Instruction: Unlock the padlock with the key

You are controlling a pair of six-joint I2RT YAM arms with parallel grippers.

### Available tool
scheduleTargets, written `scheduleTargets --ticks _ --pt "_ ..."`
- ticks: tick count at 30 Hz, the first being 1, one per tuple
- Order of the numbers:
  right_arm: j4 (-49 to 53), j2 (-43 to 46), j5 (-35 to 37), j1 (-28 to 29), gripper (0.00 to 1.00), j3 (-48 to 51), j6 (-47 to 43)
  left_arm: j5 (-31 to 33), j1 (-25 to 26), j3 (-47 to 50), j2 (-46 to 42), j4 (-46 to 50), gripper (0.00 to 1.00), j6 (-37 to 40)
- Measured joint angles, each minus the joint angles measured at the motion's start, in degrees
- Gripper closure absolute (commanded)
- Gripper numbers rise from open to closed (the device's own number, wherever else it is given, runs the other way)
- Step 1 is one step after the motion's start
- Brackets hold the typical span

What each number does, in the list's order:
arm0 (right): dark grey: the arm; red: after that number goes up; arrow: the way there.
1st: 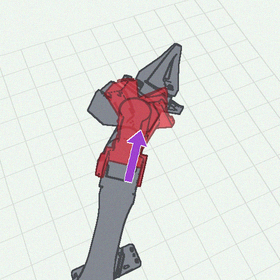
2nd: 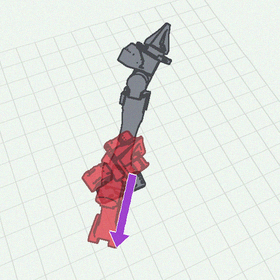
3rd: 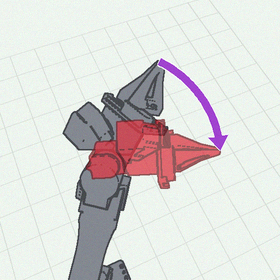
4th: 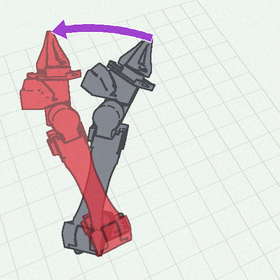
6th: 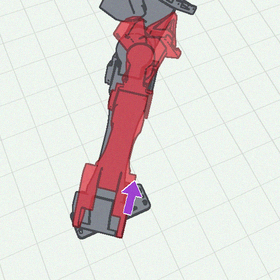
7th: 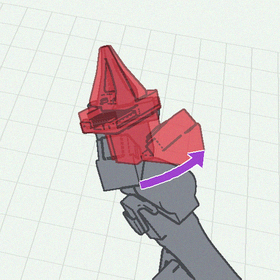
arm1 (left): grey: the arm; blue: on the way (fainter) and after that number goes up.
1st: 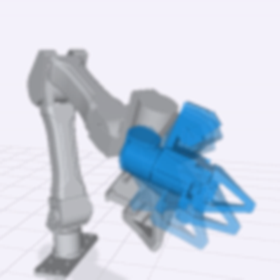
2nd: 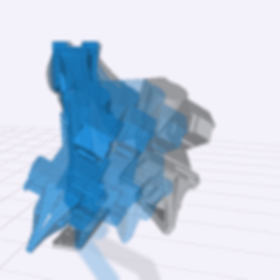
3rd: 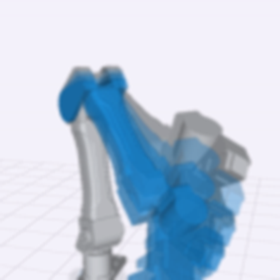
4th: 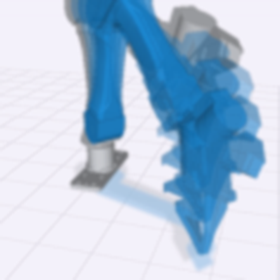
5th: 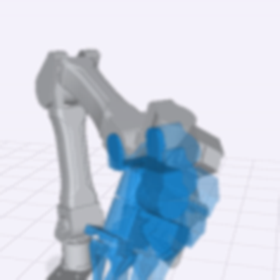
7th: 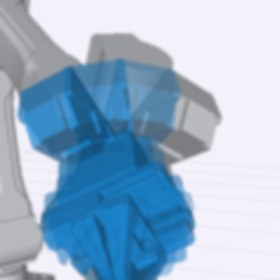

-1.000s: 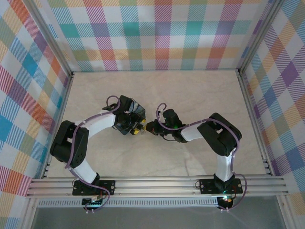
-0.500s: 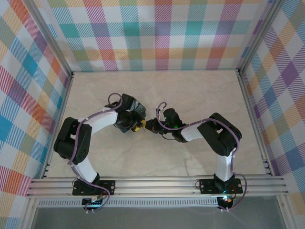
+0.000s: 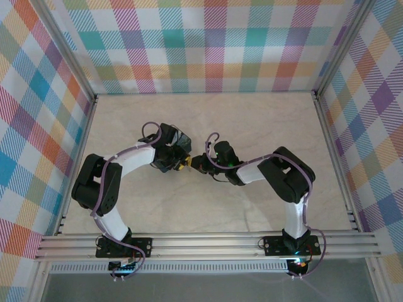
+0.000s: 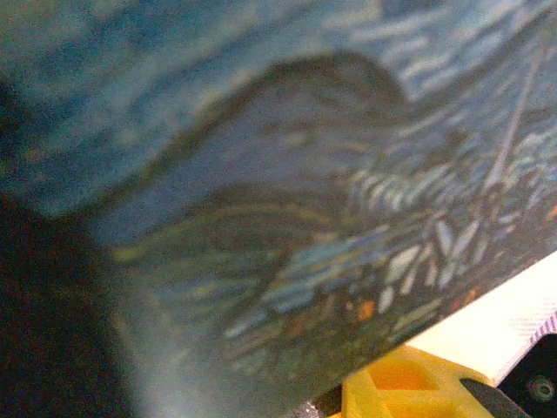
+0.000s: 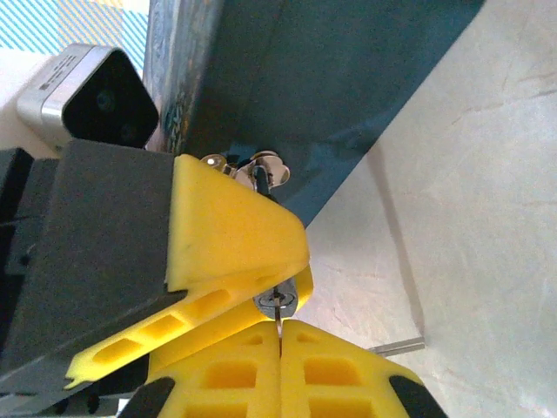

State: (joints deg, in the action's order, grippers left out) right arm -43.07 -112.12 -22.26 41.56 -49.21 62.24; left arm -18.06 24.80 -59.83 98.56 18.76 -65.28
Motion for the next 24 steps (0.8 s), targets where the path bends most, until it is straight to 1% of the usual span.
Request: scheduleTargets --ticks 4,8,11,14,19,21,24 --pt "-1.0 -1.0 -0.1 -0.2 0.92 -0.6 2.1 0.5 -0.3 0.4 -0.2 -1.2 0.89 -0.4" --pt "-1.1 -0.4 -0.1 -0.4 0.78 0.1 2.0 0.2 -0.6 1.0 -0.7 -1.3 0.89 -0.6" --pt "2.5 3.1 -0.4 -0.9 0.66 2.1 -1.6 -0.4 -1.1 1.5 -1.4 -1.0 0.89 -0.4" --pt "9.9 8.8 0.3 -1.1 0.63 3.7 -8.2 -1.2 -1.7 1.5 -1.4 -0.8 0.89 0.2" --pt "22.7 19.1 3.3 -0.9 0.66 5.2 -22.8 -2.4 -2.3 1.6 -1.5 -0.6 0.89 0.9" --pt "25.7 21.4 6.6 0.3 0.67 5.1 -30.5 -2.8 -2.4 1.5 -1.5 -0.5 0.89 1.0" --pt "25.9 22.4 13.2 4.9 0.67 5.2 -45.0 -3.1 -2.5 1.3 -1.5 0.3 0.89 1.7"
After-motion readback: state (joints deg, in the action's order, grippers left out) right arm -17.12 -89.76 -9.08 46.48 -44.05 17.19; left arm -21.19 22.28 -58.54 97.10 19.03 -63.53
